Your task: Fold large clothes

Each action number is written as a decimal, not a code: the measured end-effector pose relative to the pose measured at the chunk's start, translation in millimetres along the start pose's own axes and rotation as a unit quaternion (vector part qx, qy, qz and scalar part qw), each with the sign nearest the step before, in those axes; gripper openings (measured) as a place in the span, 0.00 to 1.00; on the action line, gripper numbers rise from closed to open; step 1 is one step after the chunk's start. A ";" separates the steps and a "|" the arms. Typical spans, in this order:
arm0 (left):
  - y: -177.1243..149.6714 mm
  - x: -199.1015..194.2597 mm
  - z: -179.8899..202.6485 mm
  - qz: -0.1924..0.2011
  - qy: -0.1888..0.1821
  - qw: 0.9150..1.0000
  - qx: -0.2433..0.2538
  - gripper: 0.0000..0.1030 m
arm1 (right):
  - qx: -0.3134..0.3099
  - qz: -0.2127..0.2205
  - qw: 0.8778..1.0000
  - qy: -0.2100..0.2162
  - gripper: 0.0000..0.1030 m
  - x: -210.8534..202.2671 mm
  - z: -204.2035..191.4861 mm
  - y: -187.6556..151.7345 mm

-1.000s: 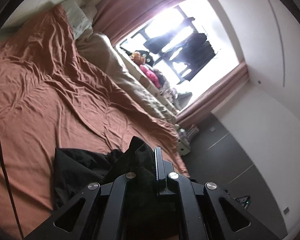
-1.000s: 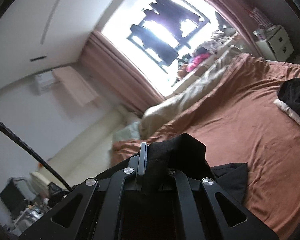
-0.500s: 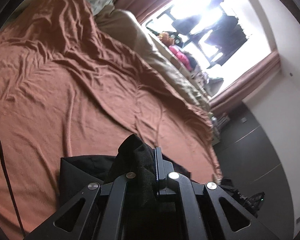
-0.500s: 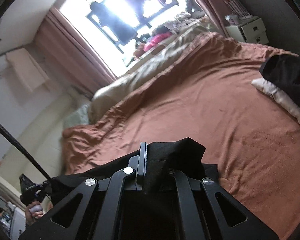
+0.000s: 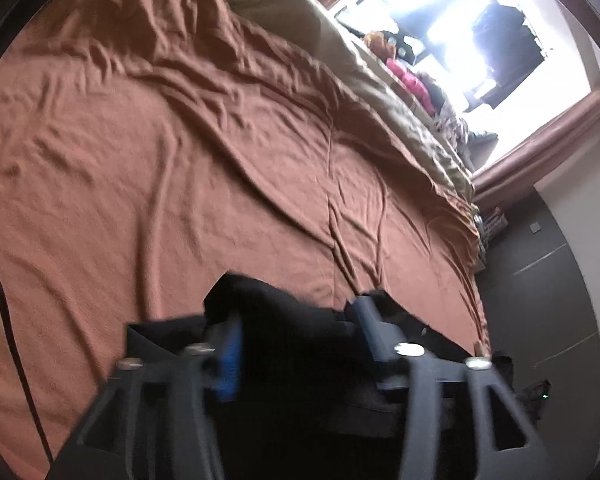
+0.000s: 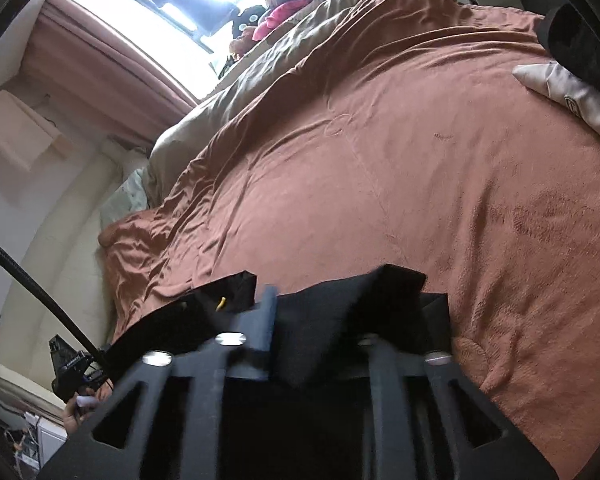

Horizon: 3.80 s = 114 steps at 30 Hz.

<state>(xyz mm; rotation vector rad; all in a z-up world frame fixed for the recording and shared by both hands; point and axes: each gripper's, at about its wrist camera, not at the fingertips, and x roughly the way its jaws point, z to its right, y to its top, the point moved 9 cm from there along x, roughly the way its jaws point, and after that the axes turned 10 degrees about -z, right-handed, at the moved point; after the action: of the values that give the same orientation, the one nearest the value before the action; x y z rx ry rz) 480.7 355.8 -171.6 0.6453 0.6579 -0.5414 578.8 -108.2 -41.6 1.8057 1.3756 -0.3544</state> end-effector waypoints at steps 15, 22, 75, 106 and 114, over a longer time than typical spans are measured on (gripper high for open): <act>-24.8 7.6 -44.7 -0.073 0.113 0.987 0.092 0.79 | -0.081 -0.065 0.983 -0.155 0.74 -25.8 -10.5 -23.2; -11.1 51.1 -47.8 -0.109 0.102 0.981 0.122 0.72 | -0.077 -0.102 0.974 -0.186 0.59 -4.7 -3.0 -19.4; -191.1 -55.7 -103.7 -0.110 0.144 0.980 0.078 0.55 | -0.098 -0.132 0.960 -0.228 0.34 -55.0 43.7 -168.7; -214.3 -67.8 -114.5 -0.107 -0.079 0.987 -0.095 0.49 | -0.262 -0.204 0.932 -0.142 0.33 60.5 -147.5 -236.3; -218.2 -66.6 -110.8 -0.110 -0.071 0.988 -0.084 0.29 | -0.269 -0.216 0.912 -0.221 0.30 121.3 -130.4 -219.6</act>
<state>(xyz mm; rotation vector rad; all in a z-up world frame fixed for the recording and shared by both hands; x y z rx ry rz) 254.9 301.1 -273.4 0.3726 0.6360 -0.7220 393.6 84.3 -134.1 0.8933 1.3603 -0.5177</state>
